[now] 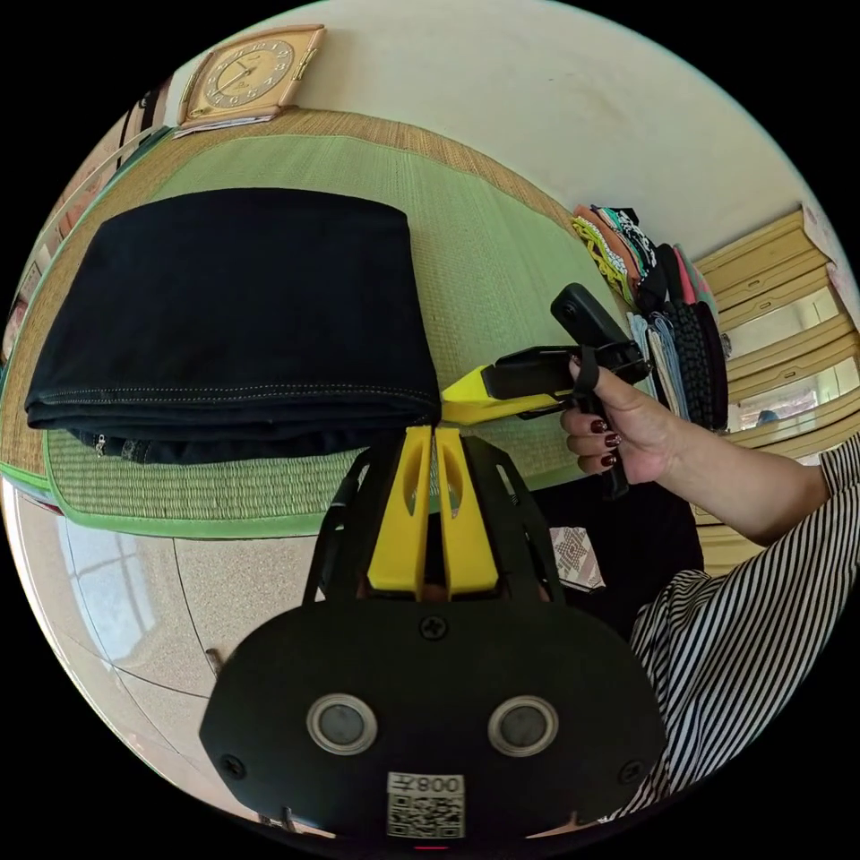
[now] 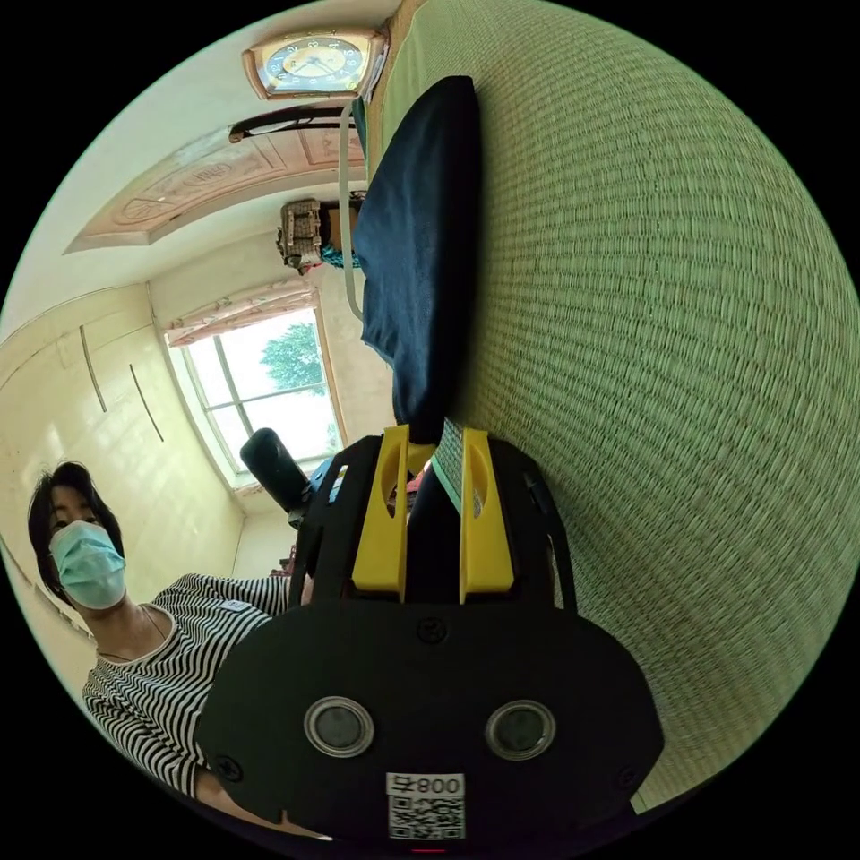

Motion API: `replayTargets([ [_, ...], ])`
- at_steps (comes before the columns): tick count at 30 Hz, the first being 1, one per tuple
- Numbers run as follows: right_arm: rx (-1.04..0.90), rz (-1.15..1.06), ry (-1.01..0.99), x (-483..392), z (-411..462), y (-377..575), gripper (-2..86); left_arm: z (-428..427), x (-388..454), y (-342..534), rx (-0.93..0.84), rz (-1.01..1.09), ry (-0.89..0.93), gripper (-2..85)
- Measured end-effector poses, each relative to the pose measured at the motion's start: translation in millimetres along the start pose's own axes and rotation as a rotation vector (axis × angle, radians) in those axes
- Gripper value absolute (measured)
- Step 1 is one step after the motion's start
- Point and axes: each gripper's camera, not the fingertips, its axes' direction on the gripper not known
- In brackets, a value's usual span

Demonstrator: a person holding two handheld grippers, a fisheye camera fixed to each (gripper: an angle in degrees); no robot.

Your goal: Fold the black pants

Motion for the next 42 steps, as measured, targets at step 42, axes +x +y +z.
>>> replayTargets([
  [42,0.032,-0.07,-0.137,-52,-29,-31,4.6,-251,-416,72,0.661,-0.841,0.472,13.1],
])
